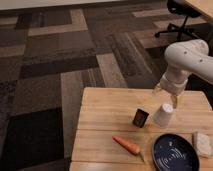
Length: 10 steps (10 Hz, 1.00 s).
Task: Place the ceramic cup over the eraser
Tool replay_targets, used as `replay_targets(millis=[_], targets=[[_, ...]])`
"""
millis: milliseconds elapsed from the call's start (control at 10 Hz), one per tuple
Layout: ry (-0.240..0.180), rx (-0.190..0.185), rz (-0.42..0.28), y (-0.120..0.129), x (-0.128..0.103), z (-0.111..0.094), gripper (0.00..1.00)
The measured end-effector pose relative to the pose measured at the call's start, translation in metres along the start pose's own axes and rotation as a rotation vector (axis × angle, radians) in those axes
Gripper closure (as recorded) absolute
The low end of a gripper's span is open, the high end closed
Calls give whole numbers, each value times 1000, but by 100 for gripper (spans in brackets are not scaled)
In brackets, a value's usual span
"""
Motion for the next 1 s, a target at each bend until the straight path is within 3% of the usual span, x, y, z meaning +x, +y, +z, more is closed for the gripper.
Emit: replay_targets(millis=[400,700,900,1000], targets=[[-33,52,7,-25,-8,23,35],[30,-20,24,4,3,44,35],[47,-25,17,4,2,53,35],[39,-7,20,-2,-2,53,35]])
